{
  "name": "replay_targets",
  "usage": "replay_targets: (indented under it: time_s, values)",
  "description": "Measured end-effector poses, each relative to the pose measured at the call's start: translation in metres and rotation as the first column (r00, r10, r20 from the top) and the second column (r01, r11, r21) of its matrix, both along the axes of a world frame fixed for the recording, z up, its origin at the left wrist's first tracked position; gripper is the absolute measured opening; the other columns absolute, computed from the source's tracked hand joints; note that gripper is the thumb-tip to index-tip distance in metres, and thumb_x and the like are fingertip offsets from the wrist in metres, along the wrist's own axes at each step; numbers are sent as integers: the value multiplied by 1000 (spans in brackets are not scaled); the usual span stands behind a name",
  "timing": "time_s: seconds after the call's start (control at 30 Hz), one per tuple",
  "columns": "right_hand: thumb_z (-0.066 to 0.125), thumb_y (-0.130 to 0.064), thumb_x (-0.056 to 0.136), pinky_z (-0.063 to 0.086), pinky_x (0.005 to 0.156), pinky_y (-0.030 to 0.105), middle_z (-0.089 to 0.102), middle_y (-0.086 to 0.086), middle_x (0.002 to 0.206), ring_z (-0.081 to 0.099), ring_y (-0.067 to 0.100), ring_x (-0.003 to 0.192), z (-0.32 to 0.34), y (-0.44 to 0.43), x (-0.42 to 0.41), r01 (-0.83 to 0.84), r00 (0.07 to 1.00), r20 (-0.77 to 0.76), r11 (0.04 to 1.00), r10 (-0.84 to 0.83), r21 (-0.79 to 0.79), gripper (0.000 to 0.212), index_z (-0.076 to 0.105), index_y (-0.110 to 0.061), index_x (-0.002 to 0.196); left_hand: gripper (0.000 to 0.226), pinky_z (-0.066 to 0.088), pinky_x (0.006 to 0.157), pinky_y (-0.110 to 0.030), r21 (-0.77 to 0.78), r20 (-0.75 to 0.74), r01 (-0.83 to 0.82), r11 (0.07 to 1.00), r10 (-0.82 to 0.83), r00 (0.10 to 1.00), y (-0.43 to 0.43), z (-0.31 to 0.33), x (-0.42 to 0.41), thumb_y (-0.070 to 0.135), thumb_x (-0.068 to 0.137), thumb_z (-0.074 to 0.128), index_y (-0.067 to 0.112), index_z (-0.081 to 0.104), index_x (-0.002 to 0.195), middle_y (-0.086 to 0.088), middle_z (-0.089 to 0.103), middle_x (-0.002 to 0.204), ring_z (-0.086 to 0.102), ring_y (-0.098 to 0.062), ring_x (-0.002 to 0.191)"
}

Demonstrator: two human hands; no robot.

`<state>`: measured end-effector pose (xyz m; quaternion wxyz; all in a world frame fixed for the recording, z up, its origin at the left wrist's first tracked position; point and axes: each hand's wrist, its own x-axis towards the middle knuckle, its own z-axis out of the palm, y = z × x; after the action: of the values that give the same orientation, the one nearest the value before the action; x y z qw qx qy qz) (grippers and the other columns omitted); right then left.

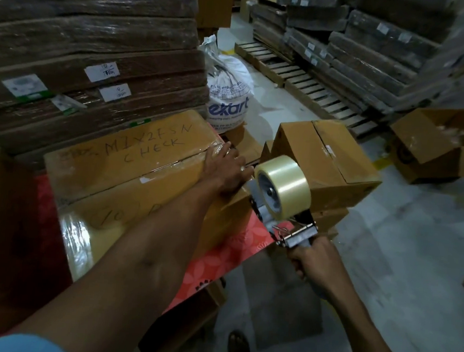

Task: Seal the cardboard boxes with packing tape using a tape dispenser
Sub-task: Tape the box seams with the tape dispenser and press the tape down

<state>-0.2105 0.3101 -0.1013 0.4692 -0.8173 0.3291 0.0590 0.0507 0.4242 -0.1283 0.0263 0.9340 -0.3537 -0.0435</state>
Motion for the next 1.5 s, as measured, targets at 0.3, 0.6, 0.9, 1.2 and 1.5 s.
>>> replay_targets:
  time_s: [0.3,0.6,0.9,1.2,1.5]
  values:
    - [66,-12,75,46,52,36,60,15,54,56,26,48,-17,-8,-10,42,999,4,996,-42,73,24,59,-9,53,57,5,119,-61,-42,-10,-44,998,44,999,-4,-11,2,63,97,22,35,56,133,2,38,156,9,-22,154]
    - [64,1,73,40,49,31,58,10,48,52,23,44,-50,-5,6,135,990,-3,969,-138,207,20,65,-4,54,49,19,120,-50,-267,-38,291,919,-312,949,9,-13,-10,48,105,24,24,65,118,5,64,123,50,-16,125]
    - [55,4,86,39,46,28,50,6,50,47,20,42,-78,9,12,211,977,-127,876,-173,434,25,57,-5,62,35,25,118,-48,-364,-43,269,892,-304,952,11,-14,-7,37,107,27,27,60,102,14,50,99,43,-4,98]
    - [64,0,80,37,39,26,52,9,44,46,20,34,-110,-20,21,438,888,-14,837,-459,328,27,61,-3,54,57,28,114,-40,-229,-20,252,940,-263,965,4,-11,-13,76,75,50,32,63,109,15,46,103,42,-6,101]
    - [62,-29,92,45,83,36,67,25,117,62,40,109,-117,-51,78,239,968,-59,969,-242,-63,37,66,0,115,66,16,117,-35,-207,11,248,946,-251,968,32,-9,-43,81,74,40,29,60,111,6,55,117,46,-13,119]
